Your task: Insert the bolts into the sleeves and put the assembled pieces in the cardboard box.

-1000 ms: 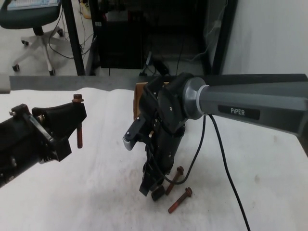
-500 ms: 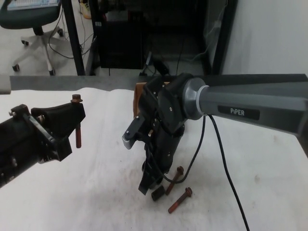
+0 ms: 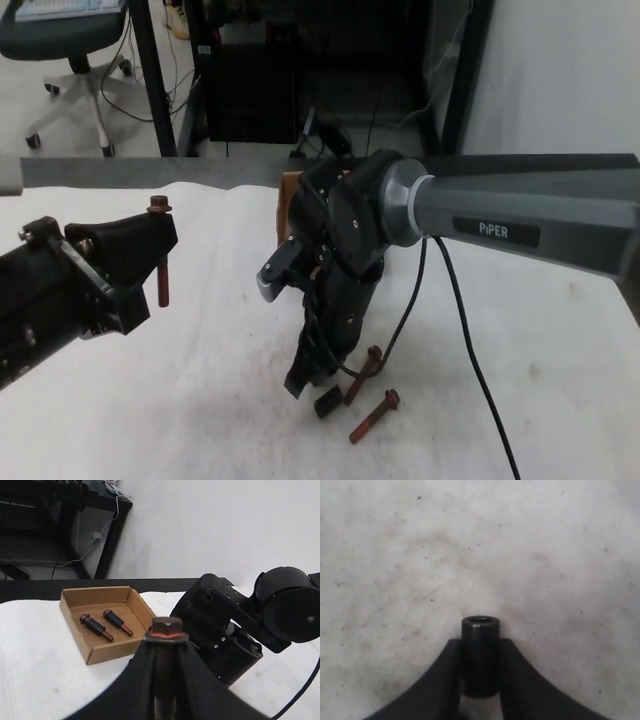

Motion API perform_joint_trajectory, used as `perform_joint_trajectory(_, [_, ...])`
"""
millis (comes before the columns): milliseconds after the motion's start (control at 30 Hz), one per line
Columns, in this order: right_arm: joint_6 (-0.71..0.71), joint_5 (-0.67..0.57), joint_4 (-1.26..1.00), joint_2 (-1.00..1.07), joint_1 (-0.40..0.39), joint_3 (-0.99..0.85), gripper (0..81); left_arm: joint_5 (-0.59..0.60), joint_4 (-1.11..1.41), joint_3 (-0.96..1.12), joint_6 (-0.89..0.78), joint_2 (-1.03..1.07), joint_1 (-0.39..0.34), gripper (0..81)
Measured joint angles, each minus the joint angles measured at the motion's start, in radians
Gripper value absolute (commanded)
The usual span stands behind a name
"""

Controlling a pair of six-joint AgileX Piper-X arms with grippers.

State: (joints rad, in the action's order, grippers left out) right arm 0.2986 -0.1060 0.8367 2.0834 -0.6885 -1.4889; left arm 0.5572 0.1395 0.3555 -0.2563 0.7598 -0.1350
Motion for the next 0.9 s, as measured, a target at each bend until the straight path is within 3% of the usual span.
perform_joint_trajectory(233, [-0.237,-0.025,0.041,-0.093,0.02,-0.002,0.3,0.0,0.257,0.0,-0.21,0.0,0.0,0.4])
perform_joint_trajectory(400, [-0.299,-0.181,-0.05,-0.26,0.051,-0.002,0.3,0.032,0.489,0.012,-0.437,0.029,0.0,0.4])
perform_joint_trajectory(533, [-0.35,-0.322,-0.213,-0.401,0.068,0.008,0.3,0.092,0.592,0.067,-0.492,0.113,0.0,0.4])
perform_joint_trajectory(633, [-0.387,-0.443,-0.35,-0.477,0.071,0.051,0.3,0.221,0.65,0.142,-0.524,0.201,0.001,0.4])
perform_joint_trajectory(900, [-0.528,-0.638,-0.729,-0.613,0.071,0.342,0.3,0.26,0.737,0.339,-0.5,0.335,0.001,0.4])
